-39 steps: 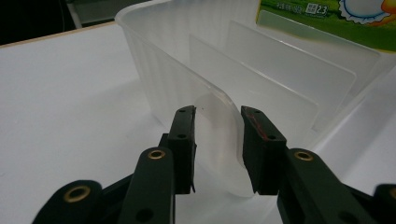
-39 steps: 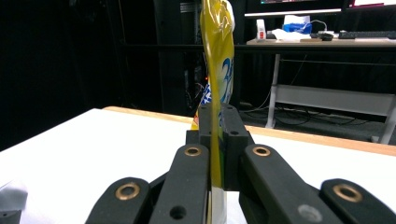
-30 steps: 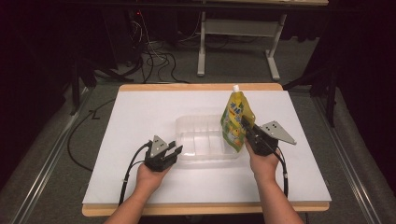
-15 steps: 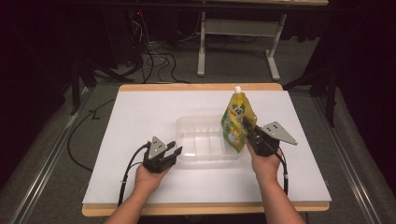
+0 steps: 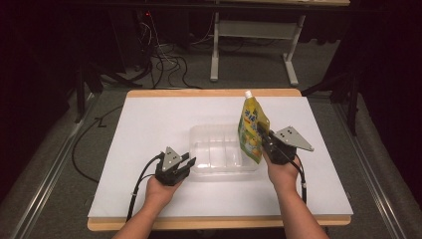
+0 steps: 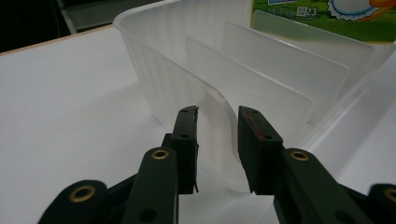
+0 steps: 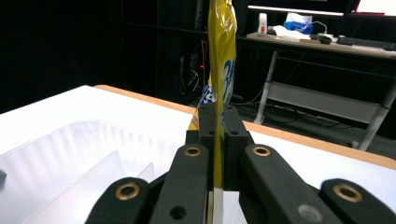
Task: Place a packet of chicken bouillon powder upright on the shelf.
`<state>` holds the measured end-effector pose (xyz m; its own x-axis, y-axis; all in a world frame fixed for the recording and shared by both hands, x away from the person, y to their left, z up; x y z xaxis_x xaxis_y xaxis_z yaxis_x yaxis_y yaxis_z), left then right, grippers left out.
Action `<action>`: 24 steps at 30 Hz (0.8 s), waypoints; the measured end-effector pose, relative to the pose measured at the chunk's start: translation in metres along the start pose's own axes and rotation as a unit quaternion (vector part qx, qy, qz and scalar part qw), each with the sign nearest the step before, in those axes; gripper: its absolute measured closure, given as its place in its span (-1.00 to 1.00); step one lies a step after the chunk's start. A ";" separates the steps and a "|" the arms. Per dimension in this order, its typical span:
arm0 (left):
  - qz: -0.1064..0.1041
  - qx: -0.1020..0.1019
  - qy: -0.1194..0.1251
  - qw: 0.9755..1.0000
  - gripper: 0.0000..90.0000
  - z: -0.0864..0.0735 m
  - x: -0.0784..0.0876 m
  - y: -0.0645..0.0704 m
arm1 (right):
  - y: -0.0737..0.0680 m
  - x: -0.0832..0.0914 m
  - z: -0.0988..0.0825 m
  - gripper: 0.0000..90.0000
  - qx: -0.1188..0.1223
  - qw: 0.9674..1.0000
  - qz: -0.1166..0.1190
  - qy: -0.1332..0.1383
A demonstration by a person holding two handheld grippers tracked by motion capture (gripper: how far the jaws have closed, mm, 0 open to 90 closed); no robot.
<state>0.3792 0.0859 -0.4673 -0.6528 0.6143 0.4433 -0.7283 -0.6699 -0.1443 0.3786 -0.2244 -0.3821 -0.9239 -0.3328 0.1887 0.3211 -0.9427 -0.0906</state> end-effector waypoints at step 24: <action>-0.005 0.010 0.004 1.000 0.46 0.001 0.000 0.000 | 0.009 0.002 -0.026 0.87 -0.010 0.999 0.010 -0.047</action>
<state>0.3792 0.0849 -0.4662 -0.6464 0.6245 0.4383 -0.7310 -0.6714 -0.1215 0.3745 -0.2327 -0.4079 -0.8936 -0.3535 0.2767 0.3346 -0.9354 -0.1147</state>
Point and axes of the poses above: each handheld gripper's, and its own axes: x roughly backward along the jaws, z roughly out of its top, y roughly to its right, the point moved 2 cm from there along -x, roughly forward along the jaws, and after that the axes turned 9 degrees about -x, right-handed, at the moved point
